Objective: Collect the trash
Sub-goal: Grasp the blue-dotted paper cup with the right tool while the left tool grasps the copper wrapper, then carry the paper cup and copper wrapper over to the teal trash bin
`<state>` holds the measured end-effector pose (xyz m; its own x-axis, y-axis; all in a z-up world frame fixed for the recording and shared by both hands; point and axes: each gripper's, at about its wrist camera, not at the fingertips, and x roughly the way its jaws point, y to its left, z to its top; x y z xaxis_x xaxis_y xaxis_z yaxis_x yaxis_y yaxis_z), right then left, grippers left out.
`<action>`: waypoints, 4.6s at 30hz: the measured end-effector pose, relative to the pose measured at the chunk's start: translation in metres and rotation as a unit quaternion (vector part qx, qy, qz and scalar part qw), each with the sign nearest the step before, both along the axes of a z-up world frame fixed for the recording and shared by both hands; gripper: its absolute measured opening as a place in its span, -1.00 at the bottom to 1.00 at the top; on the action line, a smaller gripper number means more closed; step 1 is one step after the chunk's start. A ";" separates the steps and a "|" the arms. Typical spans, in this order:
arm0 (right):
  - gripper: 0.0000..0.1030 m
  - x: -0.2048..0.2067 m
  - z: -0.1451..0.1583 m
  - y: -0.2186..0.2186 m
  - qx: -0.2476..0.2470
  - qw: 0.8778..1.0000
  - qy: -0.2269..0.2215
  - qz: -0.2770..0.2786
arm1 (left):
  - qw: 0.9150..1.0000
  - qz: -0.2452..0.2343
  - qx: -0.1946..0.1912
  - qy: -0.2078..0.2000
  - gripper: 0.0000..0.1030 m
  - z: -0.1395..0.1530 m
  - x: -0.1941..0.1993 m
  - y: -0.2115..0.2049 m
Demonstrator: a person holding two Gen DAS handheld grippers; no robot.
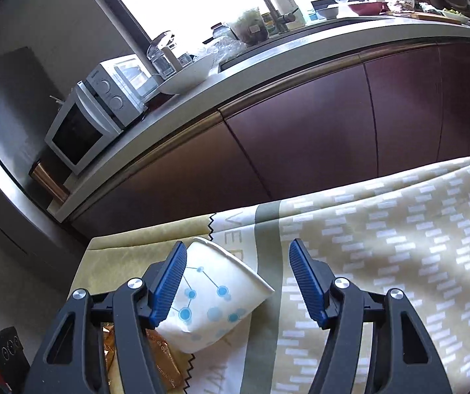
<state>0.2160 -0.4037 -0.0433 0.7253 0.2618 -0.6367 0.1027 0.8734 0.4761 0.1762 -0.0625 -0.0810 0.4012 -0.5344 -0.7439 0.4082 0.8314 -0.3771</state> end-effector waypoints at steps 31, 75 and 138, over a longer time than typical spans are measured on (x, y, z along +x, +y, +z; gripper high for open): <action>-0.96 -0.083 0.027 0.081 0.023 0.982 -0.071 0.175 | 1.000 0.003 -0.011 -0.003 -0.91 0.001 -0.003 0.005; -0.95 -0.111 0.018 0.159 -0.012 0.969 -0.068 0.239 | 0.997 -0.004 -0.069 0.024 -0.42 -0.007 0.001 0.004; -0.95 -0.087 0.044 0.407 0.096 0.906 -0.071 0.407 | 0.965 0.257 0.012 -0.053 -0.95 0.036 -0.101 0.300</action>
